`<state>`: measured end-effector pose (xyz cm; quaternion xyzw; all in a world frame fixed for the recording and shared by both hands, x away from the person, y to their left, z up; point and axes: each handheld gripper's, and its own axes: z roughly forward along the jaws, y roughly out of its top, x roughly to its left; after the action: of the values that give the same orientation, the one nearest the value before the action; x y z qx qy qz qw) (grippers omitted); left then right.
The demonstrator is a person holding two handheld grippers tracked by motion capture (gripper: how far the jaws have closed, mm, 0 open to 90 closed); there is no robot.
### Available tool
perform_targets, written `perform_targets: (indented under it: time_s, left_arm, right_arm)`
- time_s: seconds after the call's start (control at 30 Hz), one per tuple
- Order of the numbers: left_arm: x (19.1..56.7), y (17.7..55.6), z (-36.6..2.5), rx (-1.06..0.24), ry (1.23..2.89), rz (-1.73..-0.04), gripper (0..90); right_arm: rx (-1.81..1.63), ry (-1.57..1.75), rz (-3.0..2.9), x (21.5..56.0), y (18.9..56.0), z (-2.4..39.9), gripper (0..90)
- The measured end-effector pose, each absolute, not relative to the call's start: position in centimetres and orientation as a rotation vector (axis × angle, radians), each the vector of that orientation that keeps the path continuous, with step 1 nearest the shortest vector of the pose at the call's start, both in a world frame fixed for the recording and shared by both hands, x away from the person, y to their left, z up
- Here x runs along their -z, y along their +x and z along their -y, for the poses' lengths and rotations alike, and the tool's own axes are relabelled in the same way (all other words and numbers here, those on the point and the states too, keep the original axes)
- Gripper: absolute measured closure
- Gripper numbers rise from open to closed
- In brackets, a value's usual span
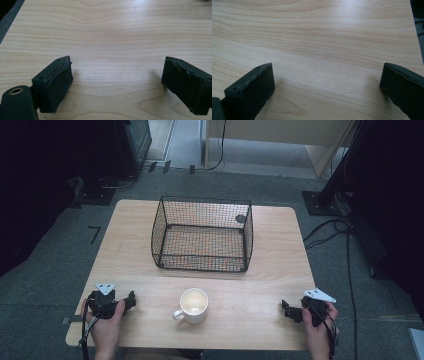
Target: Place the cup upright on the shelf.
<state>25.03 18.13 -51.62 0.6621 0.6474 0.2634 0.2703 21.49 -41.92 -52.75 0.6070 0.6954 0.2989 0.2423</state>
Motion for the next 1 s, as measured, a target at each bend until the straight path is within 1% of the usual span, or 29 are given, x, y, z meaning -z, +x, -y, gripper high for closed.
perform_targets:
  time_s: [0.07, 0.17, 0.3, 0.57, 1.0]
  left_arm:
    - [51.4, 24.8, -18.0, -0.736, 1.784, -1.714, 9.8]
    - [51.1, 24.5, -17.7, -0.743, 1.797, -1.663, 9.9]
    - [50.5, 24.0, -17.2, -0.699, 1.78, -1.59, 11.3]
    - [48.8, 23.1, -15.3, -0.67, 1.793, -1.476, 13.3]
    - [47.1, 21.8, -12.3, -0.583, 1.845, -1.293, 14.9]
  right_arm:
    - [-0.816, 1.66, -1.898, 52.7, 21.5, 41.9, 0.0]
    - [-0.815, 1.664, -1.895, 52.7, 21.5, 41.9, 0.0]
    - [-0.815, 1.665, -1.893, 52.7, 21.5, 41.9, 0.0]
    - [-0.815, 1.665, -1.893, 52.8, 21.5, 41.9, 0.0]
    - [-0.815, 1.665, -1.893, 52.8, 21.5, 41.9, 0.0]
